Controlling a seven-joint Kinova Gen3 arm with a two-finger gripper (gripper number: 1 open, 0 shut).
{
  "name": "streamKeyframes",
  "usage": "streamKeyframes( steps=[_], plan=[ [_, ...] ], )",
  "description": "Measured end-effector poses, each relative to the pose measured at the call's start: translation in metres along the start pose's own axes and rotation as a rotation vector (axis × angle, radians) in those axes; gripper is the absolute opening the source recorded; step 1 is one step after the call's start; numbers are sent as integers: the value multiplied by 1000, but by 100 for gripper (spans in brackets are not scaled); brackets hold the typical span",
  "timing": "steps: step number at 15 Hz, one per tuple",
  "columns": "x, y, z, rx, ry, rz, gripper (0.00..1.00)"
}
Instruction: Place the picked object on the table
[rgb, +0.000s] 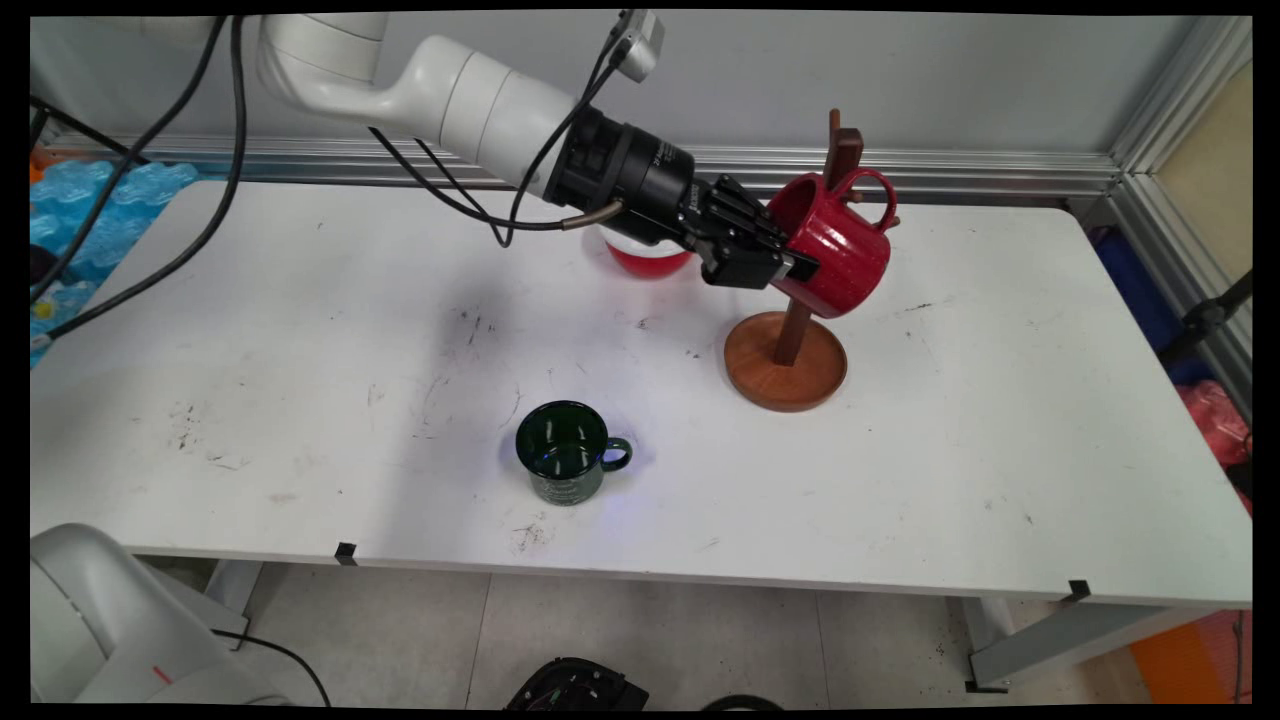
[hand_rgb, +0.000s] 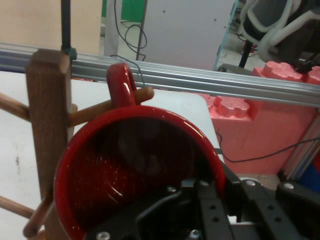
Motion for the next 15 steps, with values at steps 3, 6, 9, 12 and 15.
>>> streamKeyframes(
  steps=[3,6,9,12,15],
  plan=[
    [2,4,-1,-9,3,-6,0],
    [5,9,-2,-18,6,-13,0],
    [7,14,-4,-31,6,-24,0],
    [7,18,-7,-43,4,-32,0],
    [8,23,-13,-62,-3,-43,0]
  ],
)
